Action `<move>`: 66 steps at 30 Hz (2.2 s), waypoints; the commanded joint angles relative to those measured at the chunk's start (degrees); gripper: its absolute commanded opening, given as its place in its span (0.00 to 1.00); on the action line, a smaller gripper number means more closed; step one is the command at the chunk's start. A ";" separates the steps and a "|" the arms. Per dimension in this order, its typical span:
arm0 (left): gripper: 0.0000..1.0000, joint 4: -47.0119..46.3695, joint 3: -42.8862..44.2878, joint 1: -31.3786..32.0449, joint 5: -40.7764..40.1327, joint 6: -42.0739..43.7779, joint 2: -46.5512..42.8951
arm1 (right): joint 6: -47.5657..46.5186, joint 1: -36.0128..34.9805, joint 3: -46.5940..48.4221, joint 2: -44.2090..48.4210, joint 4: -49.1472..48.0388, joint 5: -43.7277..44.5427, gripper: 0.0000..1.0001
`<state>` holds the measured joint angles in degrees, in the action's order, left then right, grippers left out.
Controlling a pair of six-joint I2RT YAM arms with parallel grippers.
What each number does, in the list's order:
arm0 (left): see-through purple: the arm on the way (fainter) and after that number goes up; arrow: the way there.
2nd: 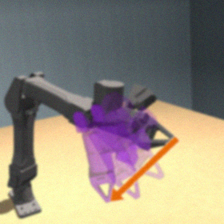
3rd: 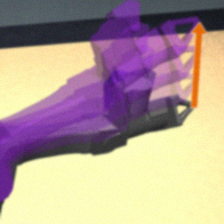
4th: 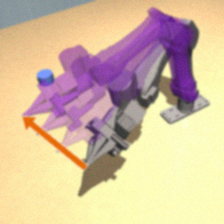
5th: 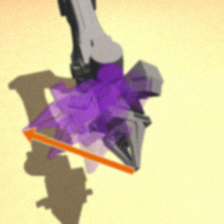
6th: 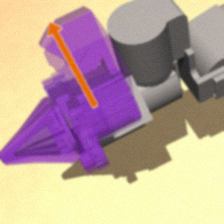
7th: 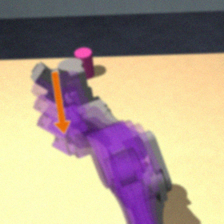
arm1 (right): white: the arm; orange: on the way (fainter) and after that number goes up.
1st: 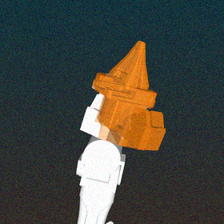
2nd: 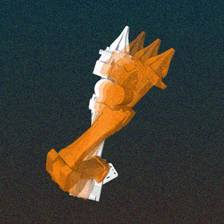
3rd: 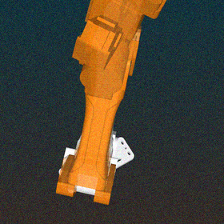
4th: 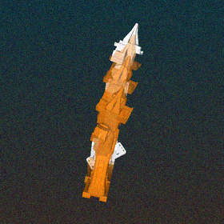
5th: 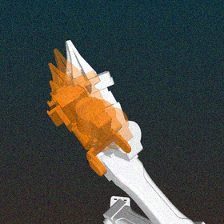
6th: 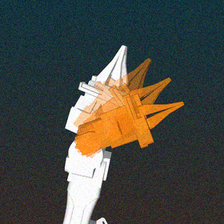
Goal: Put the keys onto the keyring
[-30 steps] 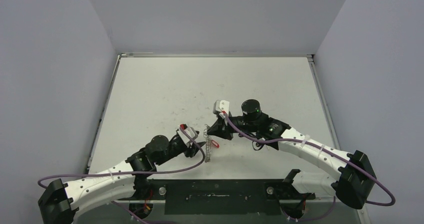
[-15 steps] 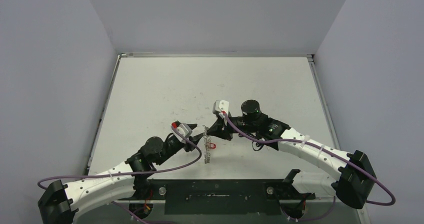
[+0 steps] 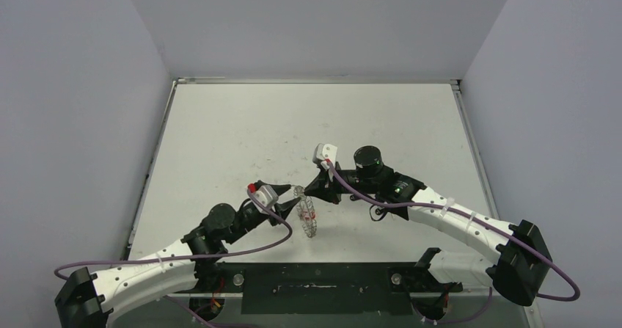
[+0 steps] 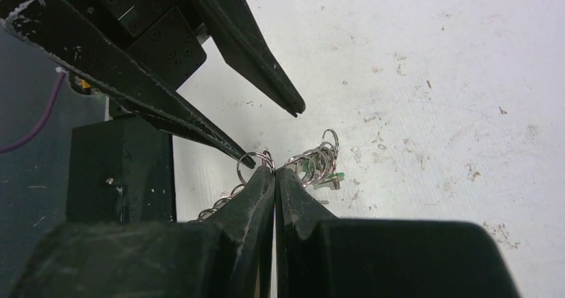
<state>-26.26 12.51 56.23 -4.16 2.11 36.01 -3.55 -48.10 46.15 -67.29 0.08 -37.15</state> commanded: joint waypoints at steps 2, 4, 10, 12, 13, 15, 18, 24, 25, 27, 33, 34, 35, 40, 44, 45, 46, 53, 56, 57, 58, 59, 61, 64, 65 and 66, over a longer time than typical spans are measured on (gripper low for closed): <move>0.41 -4.59 0.87 0.38 2.55 -0.70 1.62 | 1.60 -0.24 1.84 -0.15 -4.30 1.20 0.00; 0.41 -5.32 1.00 0.44 2.09 -0.71 1.99 | 1.66 -0.32 1.75 -0.29 -4.30 1.04 0.00; 0.41 -7.46 0.63 0.39 0.05 0.07 2.21 | 1.86 -0.33 1.75 -0.39 -4.28 0.80 0.00; 0.41 -7.68 0.59 0.37 -0.98 0.00 2.35 | 1.88 -0.33 1.75 -0.43 -4.55 0.53 0.00; 0.41 -8.07 0.52 0.44 -1.36 0.07 2.58 | 1.88 -0.33 1.75 -0.39 -4.56 0.42 0.00; 0.41 -8.84 0.57 0.40 -1.63 0.44 3.27 | 1.97 -0.33 1.83 -0.44 -4.62 0.21 0.00; 0.41 -9.57 0.96 0.45 -1.29 0.83 5.15 | 2.39 -0.34 1.91 -0.46 -5.09 0.15 0.00; 0.41 -10.34 2.11 0.51 0.54 1.47 7.79 | 3.54 -0.38 1.93 -0.59 -6.19 0.05 0.00; 0.41 -10.38 2.20 0.48 0.92 1.61 7.76 | 3.55 -0.34 1.86 -0.61 -6.41 0.20 0.00; 0.41 -10.53 2.10 0.57 2.10 2.28 7.30 | 5.05 -0.33 1.76 -0.59 -6.87 0.51 0.00; 0.40 -11.50 0.55 0.82 7.41 5.52 4.63 | 6.56 -0.33 1.13 -0.70 -9.21 -0.21 0.00; 0.37 -11.82 0.09 0.81 7.90 6.21 4.16 | 6.50 -0.30 0.99 -0.74 -9.68 -0.93 0.00; 0.34 -12.10 -0.27 0.81 8.12 6.90 3.79 | 6.22 -0.27 0.89 -0.80 -9.96 -1.83 0.00; 0.28 -11.67 -1.13 0.81 8.11 8.89 2.31 | 3.29 -0.33 0.65 -0.47 -9.68 -7.37 0.00; 0.20 -10.58 -0.96 0.84 8.08 9.44 1.82 | 1.12 -0.24 0.69 0.33 -8.34 -7.43 0.00; 0.15 -10.27 -0.91 0.82 8.14 9.43 1.67 | 0.87 -0.24 0.65 0.51 -8.18 -7.20 0.00; 0.12 -9.88 -0.85 0.83 8.21 9.44 1.56 | 0.63 -0.24 0.66 0.69 -8.16 -7.09 0.00; 0.00 -7.62 -0.65 0.84 7.87 9.33 0.00 | 0.37 -0.29 0.87 0.53 -8.16 -7.47 0.00; 0.00 -7.19 -0.65 0.81 7.50 9.35 -0.47 | 0.32 -0.24 0.87 0.58 -8.25 -7.59 0.00; 0.00 -7.03 -0.63 0.81 7.44 9.38 -0.62 | 0.28 -0.24 0.87 0.62 -8.25 -7.59 0.00; 0.00 -6.85 -0.62 0.81 7.21 9.38 -0.69 | 0.21 -0.24 0.87 0.66 -8.25 -7.59 0.00; 0.00 -6.73 -0.60 0.83 6.91 9.39 -0.81 | 0.18 -0.24 0.95 0.66 -8.25 -7.59 0.00; 0.00 -6.36 -0.56 0.81 5.96 8.93 -1.38 | 0.07 -0.24 0.88 0.81 -8.25 -7.51 0.00; 0.00 -4.95 0.02 0.84 3.96 7.38 -2.00 | 0.02 -0.25 0.96 1.02 -8.39 -7.48 0.00; 0.00 -4.37 0.25 0.82 2.92 6.89 -2.13 | 0.00 -0.24 0.96 1.04 -8.42 -7.41 0.00; 0.00 -3.87 0.52 0.81 2.37 6.45 -2.17 | -0.02 -0.24 1.02 1.02 -8.43 -7.46 0.00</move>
<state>-30.72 11.16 57.10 3.18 10.11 34.92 -3.73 -48.07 46.15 -68.12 -4.67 -42.39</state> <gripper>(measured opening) 0.036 0.028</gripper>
